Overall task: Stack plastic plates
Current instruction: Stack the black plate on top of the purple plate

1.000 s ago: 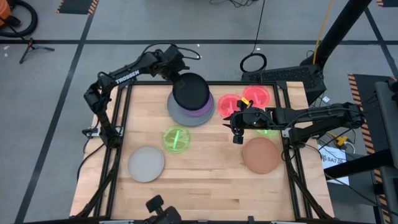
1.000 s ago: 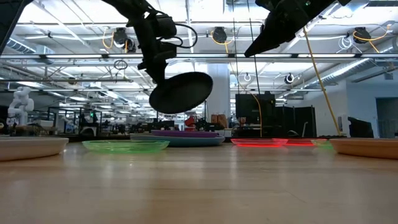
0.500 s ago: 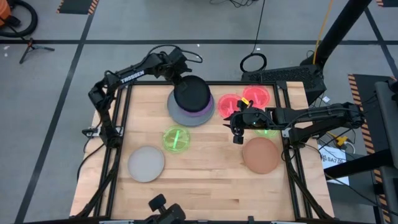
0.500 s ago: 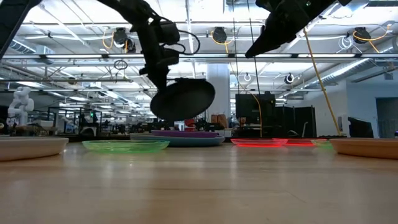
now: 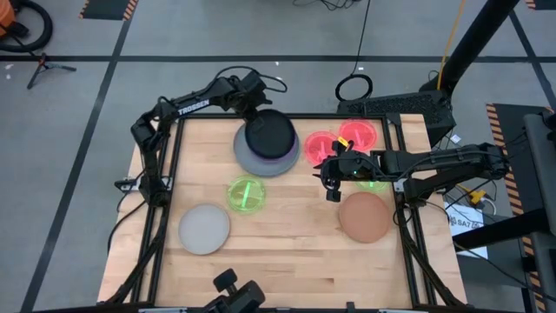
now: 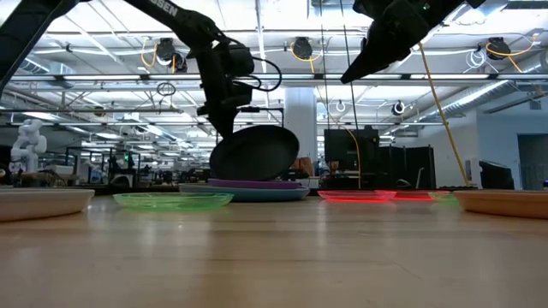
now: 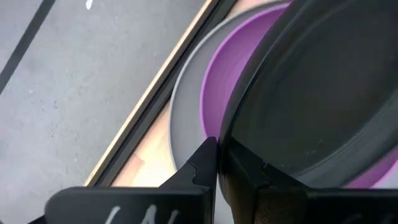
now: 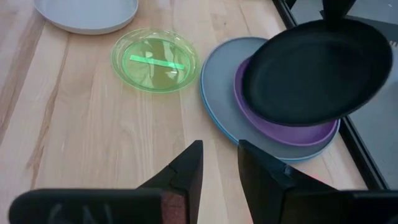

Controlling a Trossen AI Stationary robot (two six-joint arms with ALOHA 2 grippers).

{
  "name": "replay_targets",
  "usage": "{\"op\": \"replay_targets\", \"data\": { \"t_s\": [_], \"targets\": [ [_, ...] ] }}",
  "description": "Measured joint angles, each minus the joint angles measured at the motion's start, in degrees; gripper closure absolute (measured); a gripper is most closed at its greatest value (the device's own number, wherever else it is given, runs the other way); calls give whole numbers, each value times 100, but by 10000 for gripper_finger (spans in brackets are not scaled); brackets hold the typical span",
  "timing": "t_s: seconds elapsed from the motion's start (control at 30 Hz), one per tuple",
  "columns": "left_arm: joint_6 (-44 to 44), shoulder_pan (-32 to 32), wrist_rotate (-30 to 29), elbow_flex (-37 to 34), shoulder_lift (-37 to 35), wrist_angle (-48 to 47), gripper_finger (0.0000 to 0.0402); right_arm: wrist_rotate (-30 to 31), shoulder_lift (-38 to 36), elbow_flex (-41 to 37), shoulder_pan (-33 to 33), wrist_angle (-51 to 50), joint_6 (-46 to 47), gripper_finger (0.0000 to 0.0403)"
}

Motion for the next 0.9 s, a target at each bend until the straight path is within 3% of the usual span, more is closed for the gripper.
{"op": "replay_targets", "data": {
  "t_s": [0.77, 0.9],
  "targets": [
    [135, -2, -2, 0, 0, -36, 374, -2, 0, 0, 2, 4, 4, 310],
    [138, -2, -1, 0, 0, -31, 356, -2, 0, 0, 2, 4, 4, 310]
  ]
}}
